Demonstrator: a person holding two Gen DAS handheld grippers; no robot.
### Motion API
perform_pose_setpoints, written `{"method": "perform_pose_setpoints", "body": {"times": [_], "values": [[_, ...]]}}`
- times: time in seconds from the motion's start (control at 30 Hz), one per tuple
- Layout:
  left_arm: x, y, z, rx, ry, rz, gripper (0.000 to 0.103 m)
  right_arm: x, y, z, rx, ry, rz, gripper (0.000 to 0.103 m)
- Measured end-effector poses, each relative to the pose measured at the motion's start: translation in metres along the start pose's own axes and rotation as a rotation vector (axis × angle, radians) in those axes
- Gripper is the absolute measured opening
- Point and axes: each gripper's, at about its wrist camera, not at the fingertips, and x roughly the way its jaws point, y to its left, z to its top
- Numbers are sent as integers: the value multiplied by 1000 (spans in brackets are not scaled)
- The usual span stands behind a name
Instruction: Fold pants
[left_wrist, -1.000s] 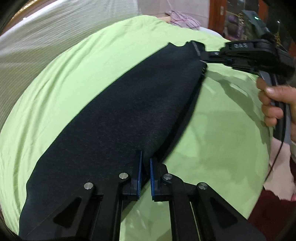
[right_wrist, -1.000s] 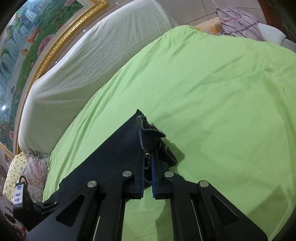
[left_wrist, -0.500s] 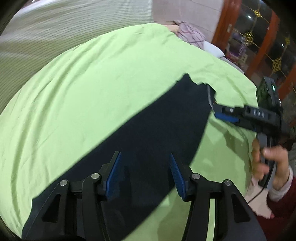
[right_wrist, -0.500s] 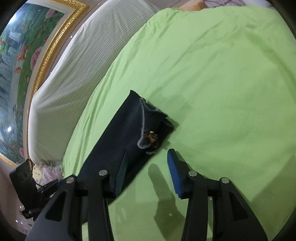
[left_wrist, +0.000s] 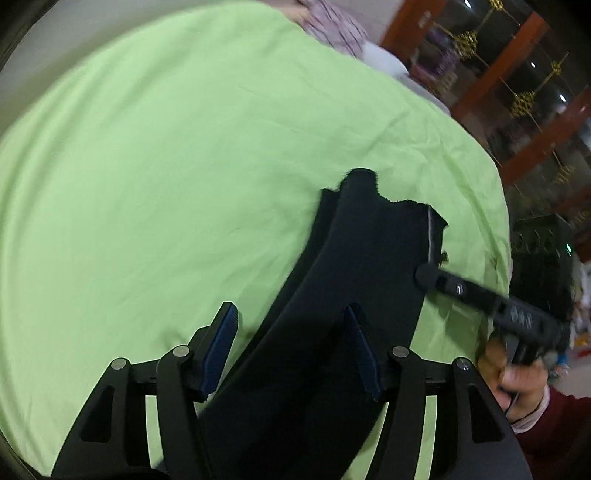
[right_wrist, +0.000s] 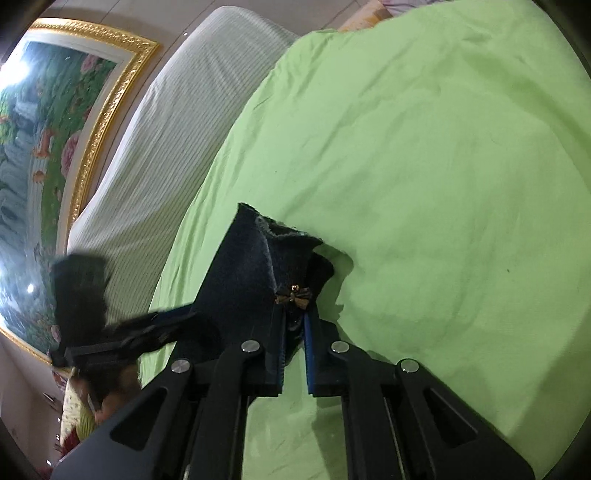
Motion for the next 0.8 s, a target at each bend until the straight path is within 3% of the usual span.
{"method": "perform_pose_setpoints", "body": {"times": [0.13,0.17,0.2,0.3,0.4,0.57,0.8], "values": [[30,-6,27,28,50,-61,61,2,0,-1,-24,-10,-5,9],[32,-8,31,34,41,-85,57,2,1,-1,-35,-16,-7,9],[34,-9,35,44,39,-103,42,2,1,-1,-40,-18,-7,9],[36,-12,38,57,28,-140,20,3,-1,-2,-40,-19,-1,9],[29,-10,31,49,-19,-148,13,1,3,-2,-52,-26,12,9],[-5,-13,14,19,-117,-176,10,-11,35,0,-153,-45,75,9],[-86,-11,-30,-14,-285,-193,10,-34,96,-6,-288,-20,286,9]]}}
